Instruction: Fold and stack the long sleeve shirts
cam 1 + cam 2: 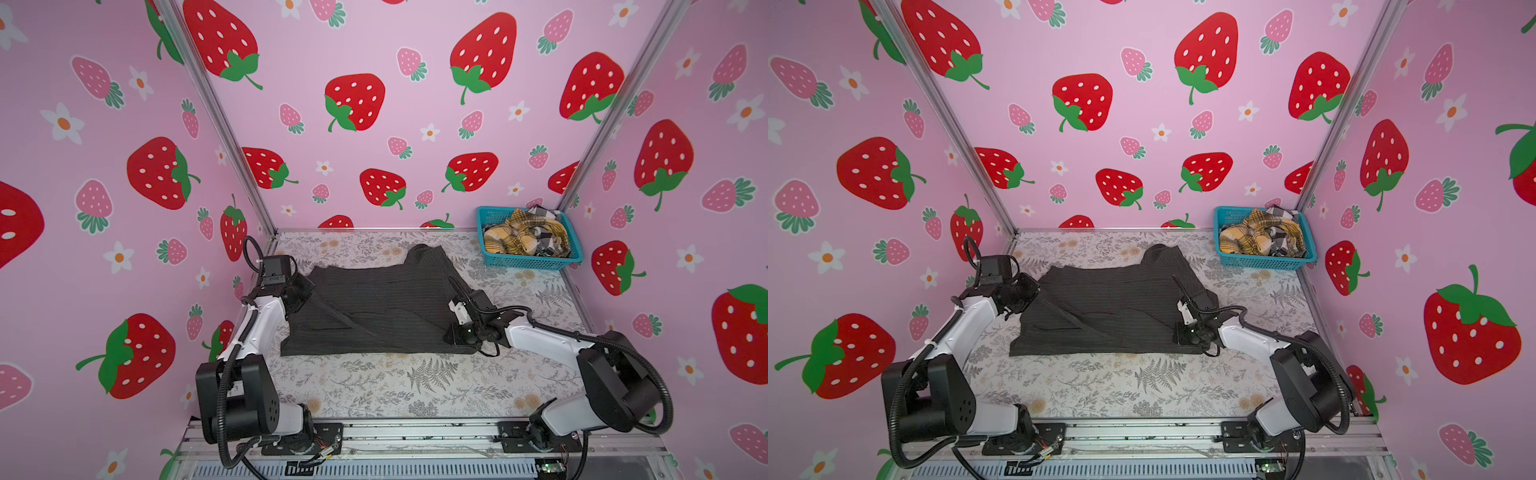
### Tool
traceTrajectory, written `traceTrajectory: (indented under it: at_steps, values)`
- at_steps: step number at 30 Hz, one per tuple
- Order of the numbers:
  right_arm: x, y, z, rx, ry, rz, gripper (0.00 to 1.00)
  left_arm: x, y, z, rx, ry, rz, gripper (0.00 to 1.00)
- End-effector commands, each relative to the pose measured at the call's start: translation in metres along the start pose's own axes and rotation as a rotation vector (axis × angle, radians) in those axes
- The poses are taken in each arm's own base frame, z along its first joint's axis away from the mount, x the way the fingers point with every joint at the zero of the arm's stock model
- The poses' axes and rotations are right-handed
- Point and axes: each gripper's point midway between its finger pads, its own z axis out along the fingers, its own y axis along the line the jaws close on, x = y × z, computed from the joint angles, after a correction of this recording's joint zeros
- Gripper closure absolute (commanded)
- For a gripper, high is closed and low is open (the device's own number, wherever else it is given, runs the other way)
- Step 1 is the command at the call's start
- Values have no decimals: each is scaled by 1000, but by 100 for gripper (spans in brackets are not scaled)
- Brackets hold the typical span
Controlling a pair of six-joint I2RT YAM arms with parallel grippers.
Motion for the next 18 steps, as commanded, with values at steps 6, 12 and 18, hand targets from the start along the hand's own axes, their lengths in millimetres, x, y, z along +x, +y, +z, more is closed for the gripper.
traceTrajectory:
  at_steps: [6,12,18]
  values:
    - [7,-29,12,71,17,58,83,35,82,28,-98,25,-86,100]
    - [5,-27,11,67,14,62,83,51,116,30,-190,41,-155,86]
    - [-16,-4,-13,21,-46,35,62,43,126,-9,-309,-7,-170,29]
